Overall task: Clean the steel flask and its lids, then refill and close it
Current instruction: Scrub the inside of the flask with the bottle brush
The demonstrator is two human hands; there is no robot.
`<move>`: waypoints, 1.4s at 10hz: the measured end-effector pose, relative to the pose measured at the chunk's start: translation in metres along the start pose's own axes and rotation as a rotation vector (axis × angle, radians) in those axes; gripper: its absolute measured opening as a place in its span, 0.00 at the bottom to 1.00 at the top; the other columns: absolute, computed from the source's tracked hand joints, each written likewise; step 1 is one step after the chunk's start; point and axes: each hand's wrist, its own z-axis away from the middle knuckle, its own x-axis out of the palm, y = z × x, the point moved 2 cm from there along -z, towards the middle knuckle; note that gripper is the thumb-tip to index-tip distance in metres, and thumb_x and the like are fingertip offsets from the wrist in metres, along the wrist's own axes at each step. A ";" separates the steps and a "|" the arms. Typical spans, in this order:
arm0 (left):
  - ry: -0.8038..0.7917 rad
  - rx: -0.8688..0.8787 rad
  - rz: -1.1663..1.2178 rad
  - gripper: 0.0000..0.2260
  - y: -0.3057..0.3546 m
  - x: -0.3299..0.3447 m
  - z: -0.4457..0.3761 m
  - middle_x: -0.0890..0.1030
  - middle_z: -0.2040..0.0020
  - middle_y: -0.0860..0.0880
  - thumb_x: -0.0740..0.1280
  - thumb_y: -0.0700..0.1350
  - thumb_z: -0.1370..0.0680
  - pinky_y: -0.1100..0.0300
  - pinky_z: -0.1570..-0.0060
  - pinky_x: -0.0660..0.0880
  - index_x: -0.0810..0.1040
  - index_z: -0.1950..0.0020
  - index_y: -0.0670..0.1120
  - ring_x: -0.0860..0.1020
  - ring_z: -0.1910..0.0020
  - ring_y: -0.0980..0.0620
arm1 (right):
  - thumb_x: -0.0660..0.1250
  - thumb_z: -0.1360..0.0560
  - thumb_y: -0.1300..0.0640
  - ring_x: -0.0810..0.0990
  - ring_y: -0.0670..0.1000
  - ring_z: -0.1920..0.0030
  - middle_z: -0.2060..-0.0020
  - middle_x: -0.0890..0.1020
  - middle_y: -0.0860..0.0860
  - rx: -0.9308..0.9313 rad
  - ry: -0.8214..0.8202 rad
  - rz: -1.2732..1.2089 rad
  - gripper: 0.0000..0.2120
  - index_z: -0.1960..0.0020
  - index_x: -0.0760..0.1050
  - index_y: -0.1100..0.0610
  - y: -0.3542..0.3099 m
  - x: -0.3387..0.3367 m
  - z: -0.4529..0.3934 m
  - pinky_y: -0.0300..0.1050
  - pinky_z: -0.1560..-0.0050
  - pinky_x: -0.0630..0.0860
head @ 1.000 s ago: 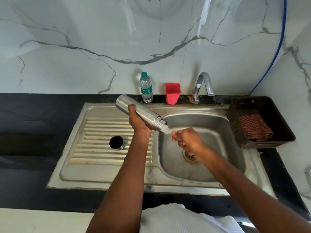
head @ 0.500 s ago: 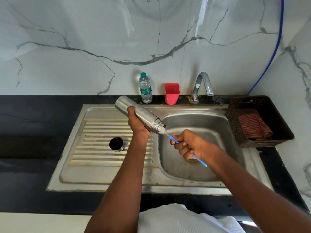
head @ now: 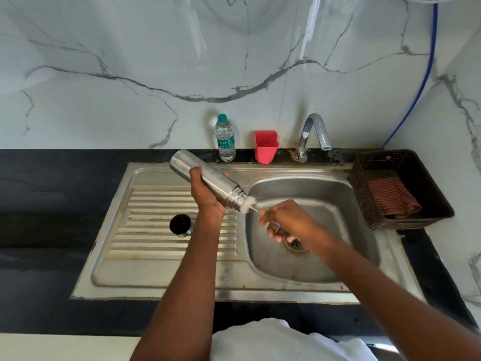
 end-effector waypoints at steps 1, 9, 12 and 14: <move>0.068 0.006 0.062 0.19 -0.001 0.002 0.002 0.82 0.58 0.44 0.71 0.56 0.23 0.50 0.57 0.82 0.78 0.42 0.43 0.84 0.61 0.44 | 0.66 0.20 0.47 0.82 0.58 0.56 0.56 0.83 0.49 -0.334 0.581 0.738 0.09 0.53 0.79 0.52 -0.014 0.012 0.010 0.47 0.62 0.69; 0.081 0.026 0.060 0.18 0.017 -0.006 0.001 0.81 0.57 0.43 0.70 0.55 0.22 0.51 0.61 0.82 0.78 0.40 0.43 0.84 0.62 0.44 | 0.68 0.20 0.47 0.80 0.54 0.64 0.64 0.84 0.50 -0.521 0.334 0.548 0.09 0.52 0.82 0.51 -0.011 0.008 -0.010 0.47 0.64 0.74; 0.124 0.021 0.050 0.19 0.013 -0.011 0.005 0.81 0.55 0.42 0.72 0.54 0.23 0.51 0.61 0.82 0.78 0.39 0.42 0.84 0.62 0.43 | 0.68 0.18 0.55 0.69 0.47 0.75 0.73 0.75 0.48 -0.345 0.075 0.237 0.10 0.56 0.84 0.54 -0.005 0.003 -0.026 0.42 0.69 0.68; 0.014 0.009 0.052 0.19 0.024 -0.014 0.003 0.81 0.59 0.44 0.69 0.56 0.22 0.54 0.62 0.81 0.76 0.39 0.43 0.83 0.63 0.45 | 0.60 0.17 0.56 0.62 0.43 0.80 0.71 0.69 0.50 0.166 -0.476 -0.427 0.11 0.48 0.79 0.59 -0.002 0.000 -0.014 0.34 0.82 0.58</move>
